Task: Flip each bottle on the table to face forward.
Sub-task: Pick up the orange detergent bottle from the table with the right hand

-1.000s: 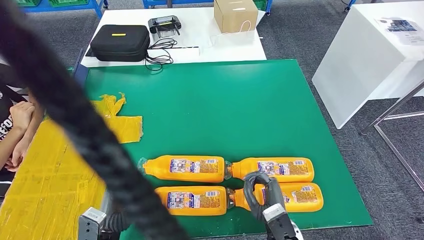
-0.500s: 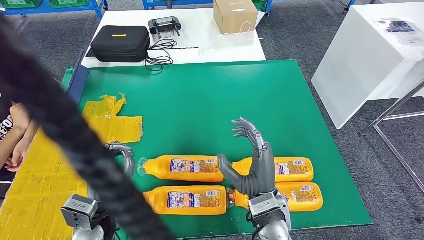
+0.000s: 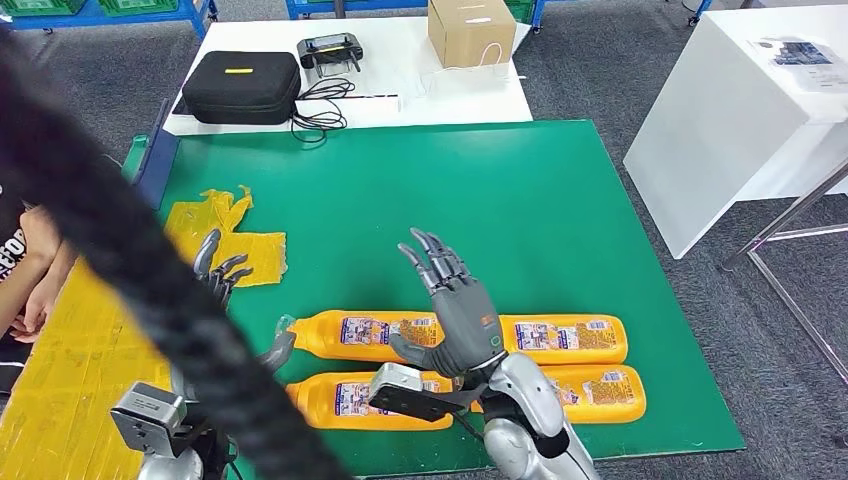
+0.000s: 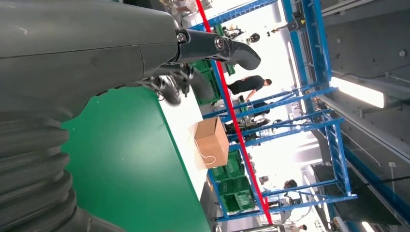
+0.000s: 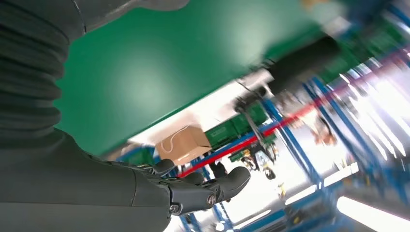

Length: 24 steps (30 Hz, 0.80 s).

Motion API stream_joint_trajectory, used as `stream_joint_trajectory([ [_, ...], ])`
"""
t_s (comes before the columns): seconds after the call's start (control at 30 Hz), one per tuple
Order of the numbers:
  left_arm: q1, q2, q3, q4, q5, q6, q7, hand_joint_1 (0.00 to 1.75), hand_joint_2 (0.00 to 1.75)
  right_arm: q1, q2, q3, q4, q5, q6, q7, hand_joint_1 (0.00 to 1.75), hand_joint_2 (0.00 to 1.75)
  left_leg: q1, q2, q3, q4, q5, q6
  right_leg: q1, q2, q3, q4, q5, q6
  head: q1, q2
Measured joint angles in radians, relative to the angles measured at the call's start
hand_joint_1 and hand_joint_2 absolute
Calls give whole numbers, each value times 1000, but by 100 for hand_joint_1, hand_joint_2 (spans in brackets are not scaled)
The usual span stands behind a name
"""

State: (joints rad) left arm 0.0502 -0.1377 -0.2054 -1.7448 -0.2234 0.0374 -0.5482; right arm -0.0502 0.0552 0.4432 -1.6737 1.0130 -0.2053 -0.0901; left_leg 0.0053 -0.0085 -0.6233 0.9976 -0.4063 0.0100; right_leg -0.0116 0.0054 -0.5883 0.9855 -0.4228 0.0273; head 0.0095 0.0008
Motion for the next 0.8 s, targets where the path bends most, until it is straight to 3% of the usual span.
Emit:
stream_joint_trajectory([
  [0.13,-2,-7,10,-8,1,-24,10,0,175,-60,-14,62,106,105,30,64,0,175,0,0,0,0,0,0,0,0,0,0,0,0,0,0],
  [0.4,-17,-17,14,-6,11,-49,17,0,175,-158,-18,135,294,170,55,117,0,175,0,0,0,0,0,0,0,0,0,0,0,0,0,0],
  [0.8,-27,-26,15,0,19,-58,23,0,175,-246,23,188,503,277,55,207,0,175,0,0,0,0,0,0,0,0,-1,0,0,0,0,0],
])
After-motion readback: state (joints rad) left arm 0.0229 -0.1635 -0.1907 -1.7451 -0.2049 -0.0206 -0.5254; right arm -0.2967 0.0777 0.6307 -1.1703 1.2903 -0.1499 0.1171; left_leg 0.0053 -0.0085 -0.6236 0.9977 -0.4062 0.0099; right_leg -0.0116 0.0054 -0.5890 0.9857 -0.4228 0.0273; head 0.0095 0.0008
